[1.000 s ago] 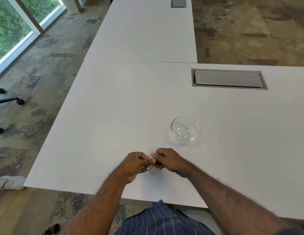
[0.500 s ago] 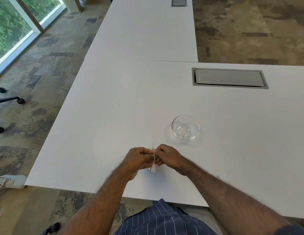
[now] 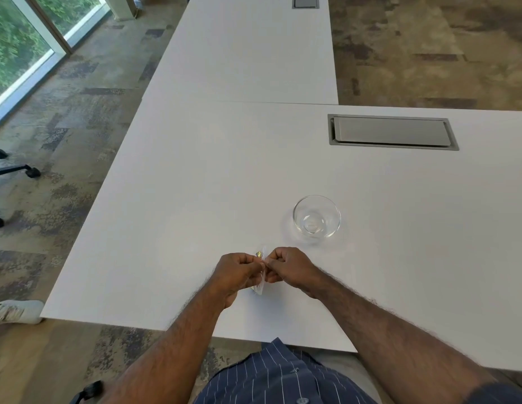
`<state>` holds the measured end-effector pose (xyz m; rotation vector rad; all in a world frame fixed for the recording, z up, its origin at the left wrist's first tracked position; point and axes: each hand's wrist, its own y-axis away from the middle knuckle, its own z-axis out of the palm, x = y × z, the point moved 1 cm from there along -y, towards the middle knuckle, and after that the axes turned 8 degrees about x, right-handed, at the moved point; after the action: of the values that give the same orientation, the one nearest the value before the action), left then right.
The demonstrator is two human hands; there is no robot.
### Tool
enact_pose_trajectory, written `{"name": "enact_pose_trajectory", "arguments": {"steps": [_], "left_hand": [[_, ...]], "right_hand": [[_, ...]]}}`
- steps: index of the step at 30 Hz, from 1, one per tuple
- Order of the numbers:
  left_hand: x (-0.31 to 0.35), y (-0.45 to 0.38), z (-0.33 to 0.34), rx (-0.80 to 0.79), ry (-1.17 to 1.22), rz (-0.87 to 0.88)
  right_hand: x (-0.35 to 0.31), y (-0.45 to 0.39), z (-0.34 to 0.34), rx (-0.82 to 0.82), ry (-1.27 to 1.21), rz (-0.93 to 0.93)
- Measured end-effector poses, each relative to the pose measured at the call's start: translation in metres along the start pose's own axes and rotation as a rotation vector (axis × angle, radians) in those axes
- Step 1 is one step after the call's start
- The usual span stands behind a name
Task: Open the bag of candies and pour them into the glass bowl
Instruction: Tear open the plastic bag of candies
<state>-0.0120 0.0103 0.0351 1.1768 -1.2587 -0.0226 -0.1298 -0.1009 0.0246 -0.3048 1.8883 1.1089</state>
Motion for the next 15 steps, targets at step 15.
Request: {"name": "enact_pose_trajectory", "arguments": {"steps": [15], "left_hand": [[0.002,0.014,0.019,0.228,-0.332,0.218]], "right_hand": [[-0.009,0.005,0.006,0.145,0.197,-0.058]]}}
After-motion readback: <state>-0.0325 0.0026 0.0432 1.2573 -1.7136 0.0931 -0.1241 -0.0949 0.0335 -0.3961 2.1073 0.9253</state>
